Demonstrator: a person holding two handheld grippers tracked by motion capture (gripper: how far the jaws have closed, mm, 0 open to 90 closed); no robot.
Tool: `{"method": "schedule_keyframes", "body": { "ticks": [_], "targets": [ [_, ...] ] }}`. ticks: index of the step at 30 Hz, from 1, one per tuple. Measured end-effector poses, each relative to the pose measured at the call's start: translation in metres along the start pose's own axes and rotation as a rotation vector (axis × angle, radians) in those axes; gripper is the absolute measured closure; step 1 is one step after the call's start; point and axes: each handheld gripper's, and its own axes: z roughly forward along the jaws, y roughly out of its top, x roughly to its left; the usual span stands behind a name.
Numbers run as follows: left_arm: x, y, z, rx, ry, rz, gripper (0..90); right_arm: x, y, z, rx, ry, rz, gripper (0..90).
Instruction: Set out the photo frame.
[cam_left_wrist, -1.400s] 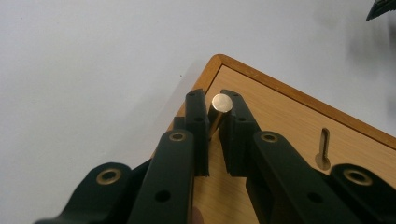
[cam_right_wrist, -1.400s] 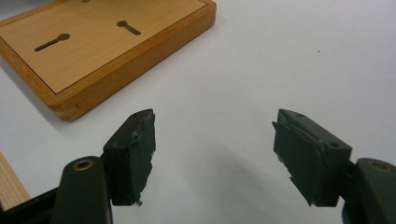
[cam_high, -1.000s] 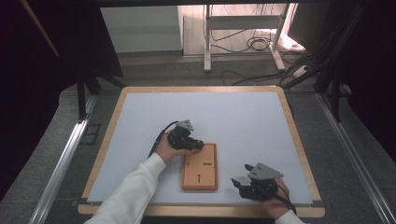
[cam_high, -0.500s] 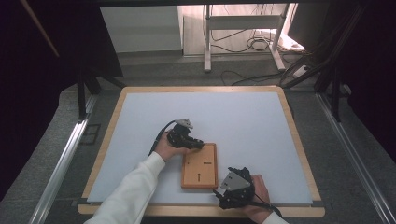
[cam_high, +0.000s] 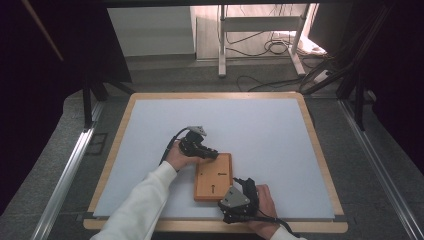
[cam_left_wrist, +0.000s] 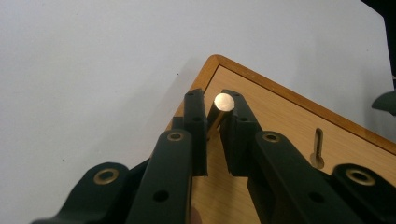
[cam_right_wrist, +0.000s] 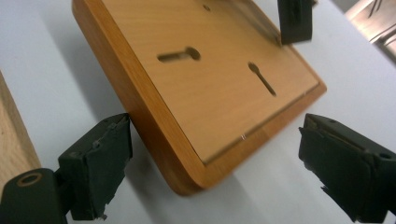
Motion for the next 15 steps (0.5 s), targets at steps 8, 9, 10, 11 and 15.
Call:
{"method": "schedule_keyframes", "body": {
  "ticks": [8,9,10,11,15],
  "targets": [
    [0.0021,0.0003,-0.0005,0.002,-0.008,-0.014,81.6,0.0058,0.0059,0.0054,0.003,-0.038,-0.051,12.9],
    [0.0025,0.0002,-0.0005,-0.001,-0.006,-0.015,81.6,0.0063,0.0062,0.0059,0.002,-0.045,-0.053,14.1],
    [0.0025,0.0002,-0.0006,-0.002,-0.004,-0.019,81.9,0.0065,0.0063,0.0062,-0.002,-0.054,-0.059,15.1],
    [0.0024,0.0001,-0.0005,-0.004,0.000,-0.019,82.4,0.0070,0.0065,0.0060,-0.013,-0.069,-0.063,17.1],
    [-0.0009,0.0004,0.0000,-0.008,0.029,0.006,83.8,0.0070,0.0083,0.0053,-0.033,-0.077,-0.095,22.4]
  ]
}}
